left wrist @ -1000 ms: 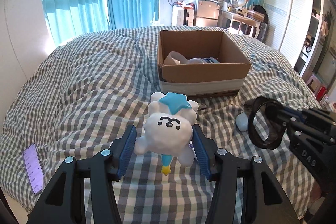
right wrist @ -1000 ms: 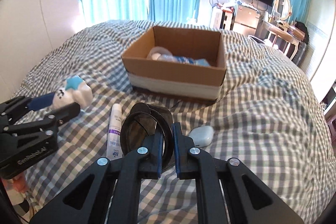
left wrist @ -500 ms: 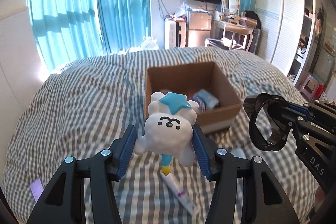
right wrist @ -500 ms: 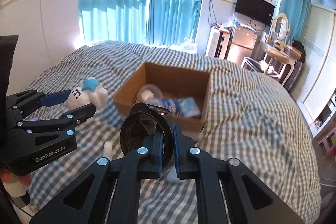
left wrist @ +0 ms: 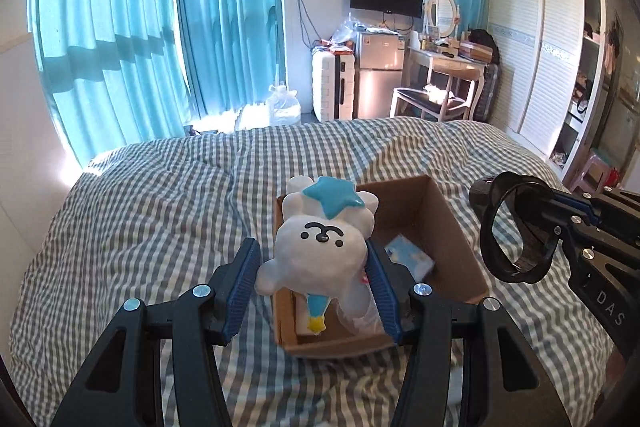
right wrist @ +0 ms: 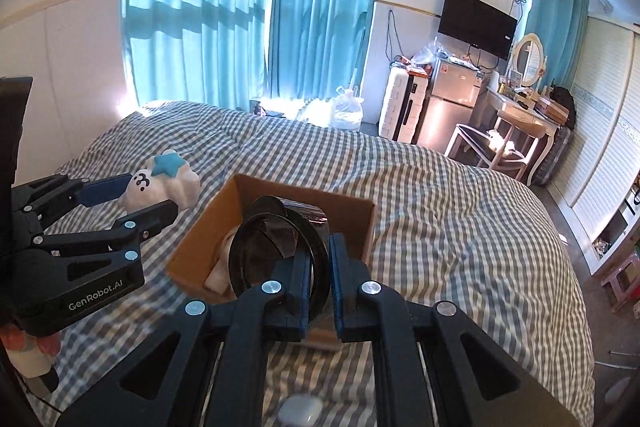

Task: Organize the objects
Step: 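Lower the plush toy and black object into the box and open both tools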

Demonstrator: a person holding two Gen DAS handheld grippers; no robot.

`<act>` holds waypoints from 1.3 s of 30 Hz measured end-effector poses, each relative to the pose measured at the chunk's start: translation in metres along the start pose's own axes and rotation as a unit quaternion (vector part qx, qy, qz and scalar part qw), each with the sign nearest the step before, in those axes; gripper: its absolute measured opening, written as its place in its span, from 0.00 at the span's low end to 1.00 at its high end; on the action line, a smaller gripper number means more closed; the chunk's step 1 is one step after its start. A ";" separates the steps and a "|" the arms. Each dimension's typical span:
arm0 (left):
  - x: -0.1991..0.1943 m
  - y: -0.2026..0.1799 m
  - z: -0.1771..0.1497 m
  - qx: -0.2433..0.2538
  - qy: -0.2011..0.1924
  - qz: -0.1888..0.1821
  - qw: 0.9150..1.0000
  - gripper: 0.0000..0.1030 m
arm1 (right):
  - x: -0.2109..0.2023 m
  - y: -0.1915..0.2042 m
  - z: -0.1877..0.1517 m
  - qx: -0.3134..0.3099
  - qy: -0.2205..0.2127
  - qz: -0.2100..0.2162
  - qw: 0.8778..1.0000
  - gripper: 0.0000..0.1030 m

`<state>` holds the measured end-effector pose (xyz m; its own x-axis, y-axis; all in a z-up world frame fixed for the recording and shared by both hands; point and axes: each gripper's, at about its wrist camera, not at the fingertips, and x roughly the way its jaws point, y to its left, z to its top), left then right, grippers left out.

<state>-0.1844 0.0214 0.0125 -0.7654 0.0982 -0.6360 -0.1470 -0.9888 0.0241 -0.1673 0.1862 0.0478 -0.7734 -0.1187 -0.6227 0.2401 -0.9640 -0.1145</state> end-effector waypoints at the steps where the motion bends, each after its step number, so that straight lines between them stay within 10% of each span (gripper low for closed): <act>1: 0.008 0.000 0.003 0.000 0.002 0.000 1.000 0.53 | 0.007 -0.002 0.004 0.001 0.001 0.001 1.000 0.08; 21: 0.151 -0.009 -0.006 0.016 0.084 -0.032 0.996 0.53 | 0.183 -0.017 0.011 0.009 0.082 0.033 0.996 0.08; 39: 0.168 -0.014 -0.026 0.021 0.109 -0.049 0.993 0.57 | 0.195 -0.022 -0.009 0.022 0.100 0.044 0.994 0.08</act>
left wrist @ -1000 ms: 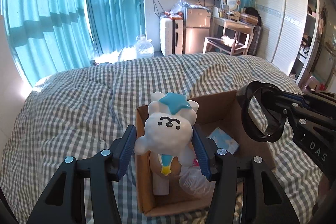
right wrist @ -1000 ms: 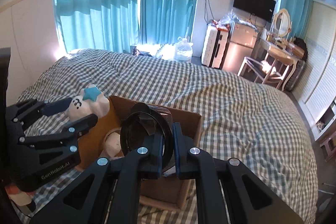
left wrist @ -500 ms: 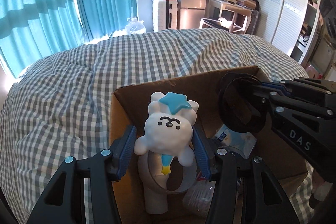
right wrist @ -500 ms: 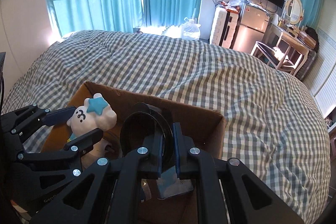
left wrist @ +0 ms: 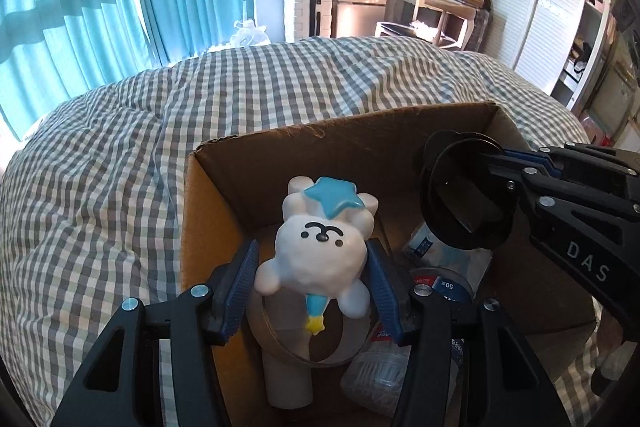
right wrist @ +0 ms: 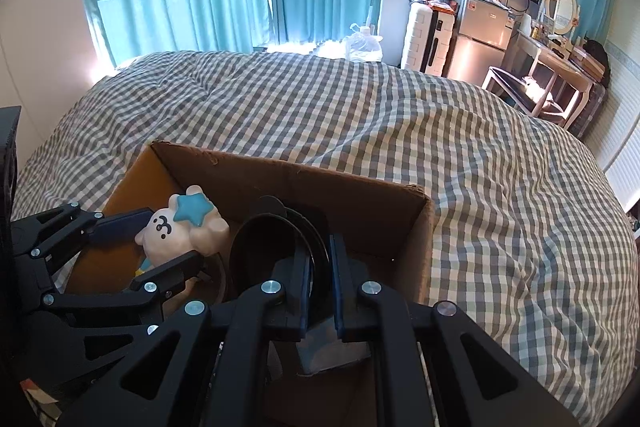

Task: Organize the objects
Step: 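Lower the plush toy and black object into the box and open both tools, then withdraw both tools from the box toward the tube and earbud case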

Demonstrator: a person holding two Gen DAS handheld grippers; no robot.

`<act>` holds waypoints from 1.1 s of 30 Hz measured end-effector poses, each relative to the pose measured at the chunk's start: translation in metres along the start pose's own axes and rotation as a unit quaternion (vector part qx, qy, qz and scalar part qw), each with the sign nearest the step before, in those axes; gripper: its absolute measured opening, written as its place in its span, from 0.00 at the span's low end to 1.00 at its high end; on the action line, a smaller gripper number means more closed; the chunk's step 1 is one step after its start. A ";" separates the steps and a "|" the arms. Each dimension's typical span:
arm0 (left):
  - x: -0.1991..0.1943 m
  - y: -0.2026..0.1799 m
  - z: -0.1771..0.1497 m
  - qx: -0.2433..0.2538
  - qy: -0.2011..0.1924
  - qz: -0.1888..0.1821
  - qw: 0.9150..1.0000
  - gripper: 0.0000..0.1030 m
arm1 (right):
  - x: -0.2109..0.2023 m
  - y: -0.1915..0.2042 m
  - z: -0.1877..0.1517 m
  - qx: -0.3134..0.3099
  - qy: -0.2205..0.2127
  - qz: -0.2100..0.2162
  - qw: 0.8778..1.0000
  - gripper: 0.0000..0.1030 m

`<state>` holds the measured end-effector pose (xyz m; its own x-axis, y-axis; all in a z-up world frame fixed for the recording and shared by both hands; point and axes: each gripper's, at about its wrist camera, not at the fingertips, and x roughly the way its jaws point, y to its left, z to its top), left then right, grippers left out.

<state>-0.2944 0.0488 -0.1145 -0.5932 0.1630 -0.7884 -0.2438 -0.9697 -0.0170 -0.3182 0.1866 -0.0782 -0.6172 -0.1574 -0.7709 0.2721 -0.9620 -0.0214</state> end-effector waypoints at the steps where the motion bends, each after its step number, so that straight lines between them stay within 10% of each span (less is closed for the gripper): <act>1: -0.001 0.000 0.000 0.000 -0.002 -0.003 1.000 0.58 | -0.001 -0.001 0.000 0.000 0.000 0.000 1.000 0.09; 4: -0.008 -0.001 -0.001 -0.003 -0.009 -0.003 1.000 0.77 | -0.008 -0.002 0.001 0.002 -0.003 -0.003 1.000 0.20; 28: -0.199 -0.022 -0.003 -0.038 -0.139 0.023 0.989 0.94 | -0.233 -0.012 -0.020 0.005 -0.148 -0.049 0.988 0.58; 33: -0.248 -0.028 -0.016 -0.038 -0.181 0.042 0.982 0.98 | -0.281 -0.005 -0.031 0.013 -0.183 -0.050 0.982 0.80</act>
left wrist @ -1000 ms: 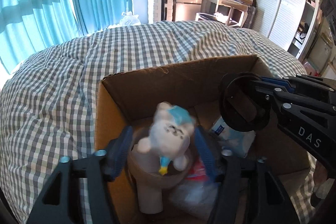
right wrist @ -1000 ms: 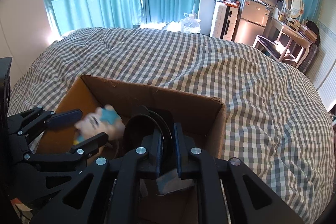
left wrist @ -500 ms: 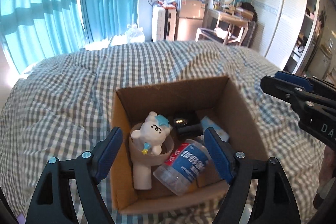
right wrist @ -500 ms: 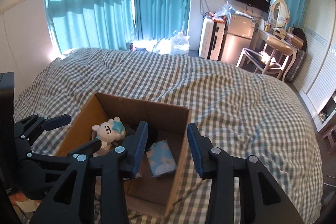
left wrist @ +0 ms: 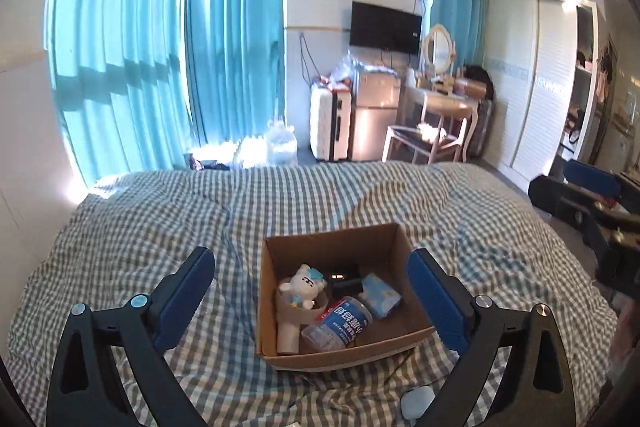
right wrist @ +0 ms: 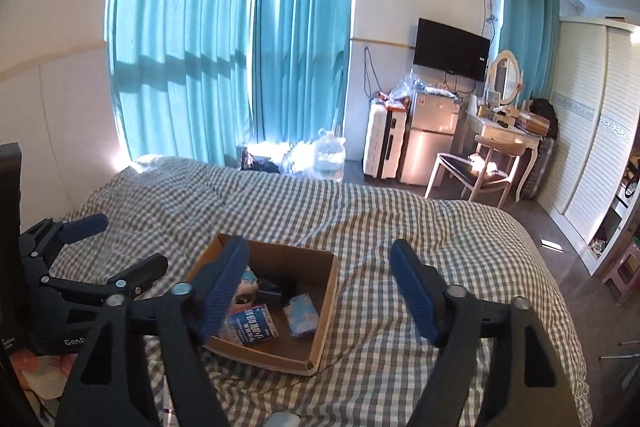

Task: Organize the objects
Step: 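Withdraw both tools from the box toward the tube and earbud case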

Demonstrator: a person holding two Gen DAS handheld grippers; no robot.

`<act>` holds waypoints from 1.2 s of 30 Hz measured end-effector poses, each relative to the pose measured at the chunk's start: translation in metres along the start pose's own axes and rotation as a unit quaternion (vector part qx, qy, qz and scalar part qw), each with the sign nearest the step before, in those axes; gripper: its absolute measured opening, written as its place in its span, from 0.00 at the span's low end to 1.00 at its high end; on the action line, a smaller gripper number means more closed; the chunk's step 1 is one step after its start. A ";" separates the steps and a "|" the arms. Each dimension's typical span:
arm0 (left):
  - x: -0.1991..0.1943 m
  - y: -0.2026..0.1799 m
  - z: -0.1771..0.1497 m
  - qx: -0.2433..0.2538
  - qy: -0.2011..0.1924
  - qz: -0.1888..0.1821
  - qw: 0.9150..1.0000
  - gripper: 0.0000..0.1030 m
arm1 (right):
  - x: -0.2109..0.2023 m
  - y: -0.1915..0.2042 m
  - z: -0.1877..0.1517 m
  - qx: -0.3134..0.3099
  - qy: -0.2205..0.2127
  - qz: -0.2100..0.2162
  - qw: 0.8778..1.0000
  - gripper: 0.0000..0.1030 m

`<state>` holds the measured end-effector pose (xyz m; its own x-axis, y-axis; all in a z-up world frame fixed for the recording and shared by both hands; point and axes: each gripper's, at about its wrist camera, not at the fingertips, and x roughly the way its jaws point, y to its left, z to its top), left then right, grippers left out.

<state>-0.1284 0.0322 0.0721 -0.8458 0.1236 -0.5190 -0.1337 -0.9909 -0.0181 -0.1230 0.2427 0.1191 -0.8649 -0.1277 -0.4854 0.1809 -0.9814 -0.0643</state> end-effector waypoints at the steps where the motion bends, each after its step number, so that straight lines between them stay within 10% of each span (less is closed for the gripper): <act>1: -0.008 0.001 0.001 -0.003 -0.004 -0.001 1.000 0.99 | -0.012 0.001 0.000 0.002 -0.010 0.006 1.000 0.87; 17: -0.070 0.007 -0.050 -0.033 -0.028 0.052 0.998 1.00 | -0.080 0.010 -0.048 -0.010 -0.022 0.021 0.999 0.96; 36: 0.029 0.019 -0.167 -0.054 0.099 0.071 0.991 1.00 | 0.043 0.035 -0.180 -0.011 0.111 0.036 0.993 0.96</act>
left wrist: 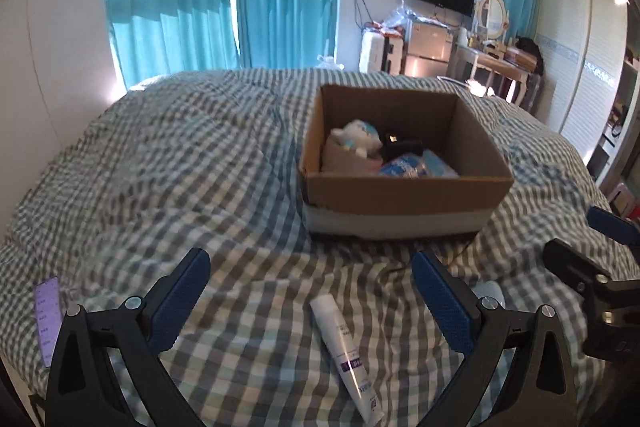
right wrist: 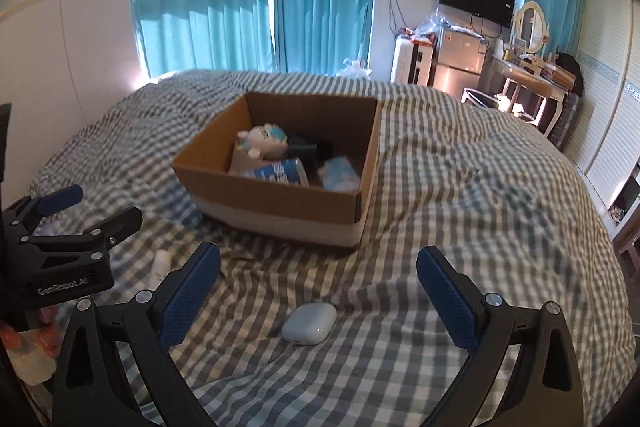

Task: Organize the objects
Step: 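Withdraw both tools from the box toward the tube and earbud case, then grasp the white-purple tube with the left tool while the right tool grasps the blue earbud case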

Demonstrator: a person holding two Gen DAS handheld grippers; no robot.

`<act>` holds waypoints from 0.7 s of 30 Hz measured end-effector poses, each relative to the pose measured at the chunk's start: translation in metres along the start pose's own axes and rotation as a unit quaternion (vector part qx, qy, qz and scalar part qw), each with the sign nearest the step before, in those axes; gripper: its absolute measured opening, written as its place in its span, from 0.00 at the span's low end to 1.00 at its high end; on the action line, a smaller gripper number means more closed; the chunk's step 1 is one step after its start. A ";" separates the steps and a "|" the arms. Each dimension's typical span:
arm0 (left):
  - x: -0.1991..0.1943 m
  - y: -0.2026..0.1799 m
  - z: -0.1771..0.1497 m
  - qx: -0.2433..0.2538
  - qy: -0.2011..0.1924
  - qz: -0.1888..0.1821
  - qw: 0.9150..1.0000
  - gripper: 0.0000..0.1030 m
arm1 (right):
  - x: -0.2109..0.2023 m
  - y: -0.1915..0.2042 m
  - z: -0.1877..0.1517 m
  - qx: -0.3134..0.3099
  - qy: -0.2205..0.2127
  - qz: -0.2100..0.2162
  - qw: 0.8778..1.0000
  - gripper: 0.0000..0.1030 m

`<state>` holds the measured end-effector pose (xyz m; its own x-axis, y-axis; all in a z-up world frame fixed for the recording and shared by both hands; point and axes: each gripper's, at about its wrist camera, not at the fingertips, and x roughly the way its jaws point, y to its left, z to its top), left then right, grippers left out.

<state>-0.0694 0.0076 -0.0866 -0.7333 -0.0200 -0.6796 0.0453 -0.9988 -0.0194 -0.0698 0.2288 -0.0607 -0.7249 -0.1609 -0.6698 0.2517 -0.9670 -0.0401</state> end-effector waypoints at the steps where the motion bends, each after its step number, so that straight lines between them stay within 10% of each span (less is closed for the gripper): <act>1: 0.005 0.000 -0.005 0.002 0.007 -0.001 1.000 1.00 | 0.005 0.001 -0.004 0.001 0.005 -0.002 1.000 0.96; 14: 0.040 -0.011 -0.041 0.036 0.057 -0.002 0.998 0.98 | 0.050 -0.002 -0.043 0.027 0.068 -0.027 0.997 0.96; 21: 0.052 -0.026 -0.048 0.069 0.092 -0.031 0.993 0.45 | 0.046 -0.012 -0.043 0.058 0.063 -0.017 0.996 0.96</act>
<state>-0.0763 0.0345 -0.1570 -0.5945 0.0365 -0.8033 -0.0988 -0.9947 0.0280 -0.0785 0.2414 -0.1234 -0.6432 -0.1093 -0.7579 0.1477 -0.9889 0.0173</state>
